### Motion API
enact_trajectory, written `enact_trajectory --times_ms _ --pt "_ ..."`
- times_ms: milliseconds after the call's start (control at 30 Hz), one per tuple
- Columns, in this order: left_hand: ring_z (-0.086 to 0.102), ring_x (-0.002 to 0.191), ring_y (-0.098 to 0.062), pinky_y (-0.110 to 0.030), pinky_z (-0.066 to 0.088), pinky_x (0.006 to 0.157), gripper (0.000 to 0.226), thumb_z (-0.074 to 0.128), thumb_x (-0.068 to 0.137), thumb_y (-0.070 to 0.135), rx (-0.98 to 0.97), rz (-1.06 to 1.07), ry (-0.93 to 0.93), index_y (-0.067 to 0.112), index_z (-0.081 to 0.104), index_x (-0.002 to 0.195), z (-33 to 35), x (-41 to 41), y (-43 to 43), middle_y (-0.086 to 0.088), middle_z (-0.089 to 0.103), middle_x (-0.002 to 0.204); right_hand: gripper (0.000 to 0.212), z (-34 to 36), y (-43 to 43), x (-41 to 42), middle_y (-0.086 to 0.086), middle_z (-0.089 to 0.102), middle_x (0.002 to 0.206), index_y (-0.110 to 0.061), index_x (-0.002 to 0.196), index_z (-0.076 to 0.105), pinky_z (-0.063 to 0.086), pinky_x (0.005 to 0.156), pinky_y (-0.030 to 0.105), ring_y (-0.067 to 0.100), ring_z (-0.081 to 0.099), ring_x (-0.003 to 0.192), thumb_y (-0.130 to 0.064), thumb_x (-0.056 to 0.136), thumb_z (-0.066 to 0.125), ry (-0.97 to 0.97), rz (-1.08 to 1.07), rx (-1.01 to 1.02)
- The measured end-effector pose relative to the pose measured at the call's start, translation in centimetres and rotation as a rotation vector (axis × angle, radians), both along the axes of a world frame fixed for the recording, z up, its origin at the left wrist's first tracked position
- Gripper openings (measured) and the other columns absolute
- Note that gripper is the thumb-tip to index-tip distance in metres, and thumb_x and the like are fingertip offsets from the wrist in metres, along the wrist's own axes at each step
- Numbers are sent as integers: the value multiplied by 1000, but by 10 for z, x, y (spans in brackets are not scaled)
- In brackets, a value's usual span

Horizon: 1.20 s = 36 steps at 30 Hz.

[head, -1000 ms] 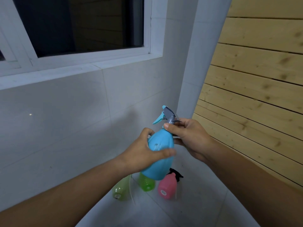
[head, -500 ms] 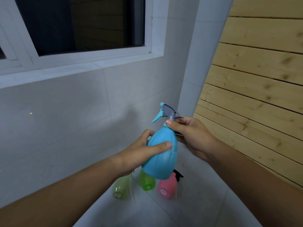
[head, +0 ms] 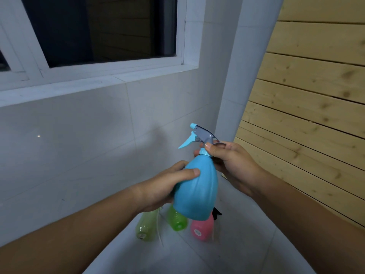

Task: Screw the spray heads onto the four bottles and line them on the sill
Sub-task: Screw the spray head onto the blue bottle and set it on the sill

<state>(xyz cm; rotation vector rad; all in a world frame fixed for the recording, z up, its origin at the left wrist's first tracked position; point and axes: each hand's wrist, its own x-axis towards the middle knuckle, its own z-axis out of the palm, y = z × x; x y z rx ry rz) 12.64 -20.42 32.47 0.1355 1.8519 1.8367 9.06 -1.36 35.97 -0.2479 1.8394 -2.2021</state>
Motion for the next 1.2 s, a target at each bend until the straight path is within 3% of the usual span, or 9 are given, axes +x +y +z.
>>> enact_trajectory --times_ms 100,200,333,500,700,967,1067,1200 --pt "71 114 -27 -43 58 95 54 72 80 48 47 -90 -10 27 66 130 -2 0 -4 -9 74 126 22 -3 1 1 15 76 105 -6 108 69 57 79 27 25 73 96 -20 92 63 -15 19 -8" --pt "71 115 -29 -48 55 99 60 75 76 51 6 -42 44 27 64 130 -2 0 -3 -8 74 124 21 -4 1 1 13 77 104 -8 108 70 57 79 26 24 73 98 -20 92 63 -2 -1 -11" --pt "76 105 -23 -45 61 91 68 80 65 56 -40 66 107 32 61 126 0 0 2 -2 76 117 20 -4 -2 -2 10 78 100 -10 108 70 57 77 24 22 74 95 -20 91 65 38 -49 -3" --pt "77 100 -18 -50 62 90 64 78 66 62 -119 115 181 34 60 121 -1 2 4 3 76 113 18 -9 -7 -5 8 78 97 -13 103 73 57 76 23 21 74 93 -23 89 67 63 -102 31" --pt "77 96 -16 -46 64 87 60 77 70 62 -167 129 213 35 60 121 -1 0 3 5 76 111 17 -13 -8 -8 7 78 94 -13 102 73 58 78 25 21 74 92 -21 89 67 78 -113 42" --pt "77 99 -15 -40 63 88 54 76 75 56 -84 174 188 36 64 123 -1 -7 -5 6 78 112 38 -10 -1 -6 6 74 113 -15 119 66 56 87 32 20 70 106 -37 88 67 69 -19 71" --pt "76 103 -17 -47 60 96 57 73 76 57 -39 259 194 33 62 126 2 -14 -8 3 78 115 44 -11 1 -2 1 72 119 -20 124 62 52 98 43 17 67 112 -44 88 65 74 8 252" --pt "71 115 -29 -55 53 103 59 62 84 55 84 292 139 23 59 134 8 -28 -14 -9 73 127 45 -10 -12 3 3 73 116 -23 132 55 55 95 45 19 69 108 -31 90 66 73 79 258"
